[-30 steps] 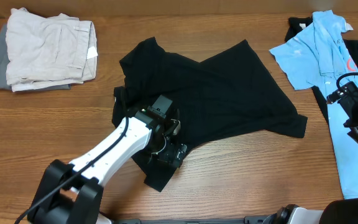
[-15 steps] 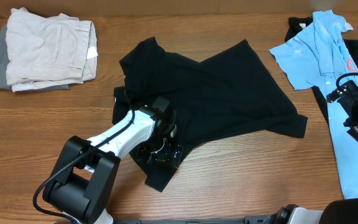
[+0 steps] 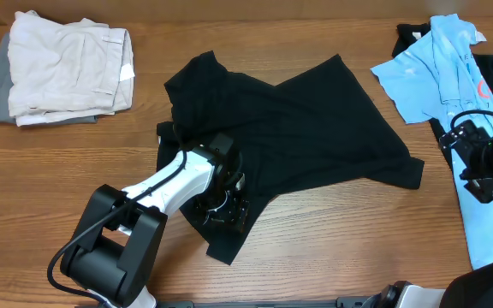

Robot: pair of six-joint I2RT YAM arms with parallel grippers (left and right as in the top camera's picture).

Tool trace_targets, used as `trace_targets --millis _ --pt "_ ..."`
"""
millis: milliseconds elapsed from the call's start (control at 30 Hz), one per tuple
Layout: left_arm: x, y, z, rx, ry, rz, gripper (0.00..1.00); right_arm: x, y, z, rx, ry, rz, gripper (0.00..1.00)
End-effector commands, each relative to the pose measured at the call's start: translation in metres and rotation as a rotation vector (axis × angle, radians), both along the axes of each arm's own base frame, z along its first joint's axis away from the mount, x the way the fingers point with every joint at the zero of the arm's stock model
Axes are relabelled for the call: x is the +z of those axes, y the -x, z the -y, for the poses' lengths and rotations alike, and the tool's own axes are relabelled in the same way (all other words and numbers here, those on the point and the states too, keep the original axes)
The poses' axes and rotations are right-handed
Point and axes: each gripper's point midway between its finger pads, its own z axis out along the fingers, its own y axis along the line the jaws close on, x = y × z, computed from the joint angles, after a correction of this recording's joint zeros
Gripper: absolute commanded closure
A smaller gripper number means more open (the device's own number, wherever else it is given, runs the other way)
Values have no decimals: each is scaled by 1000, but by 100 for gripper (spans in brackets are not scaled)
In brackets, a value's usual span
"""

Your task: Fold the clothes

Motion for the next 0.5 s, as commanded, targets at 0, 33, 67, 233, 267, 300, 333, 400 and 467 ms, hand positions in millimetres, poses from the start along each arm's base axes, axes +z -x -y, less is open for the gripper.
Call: trace_targets --millis 0,33,67,233,267,300,333,400,467 --pt "-6 9 -4 5 -29 -34 25 -1 0 -2 4 -1 16 0" --pt "-4 11 -5 5 -33 -40 26 -1 0 -2 4 -1 16 0" --pt "-3 13 -6 5 -37 -48 26 -1 0 -2 4 -1 16 0" --pt "1 27 -12 6 -63 -109 27 -1 0 -2 4 -1 16 0" --pt "2 28 -13 7 -67 -115 27 -1 0 -2 4 0 16 0" --pt "2 28 -13 14 -70 -116 26 -1 0 -1 4 0 17 0" --pt "2 28 -13 22 -73 -117 27 -1 -1 -1 4 0 18 0" --pt "2 30 -14 22 -78 -123 27 -1 -1 -1 5 1 18 0" --pt "4 34 -17 24 -94 -144 27 -1 -1 -1 4 1 18 0"
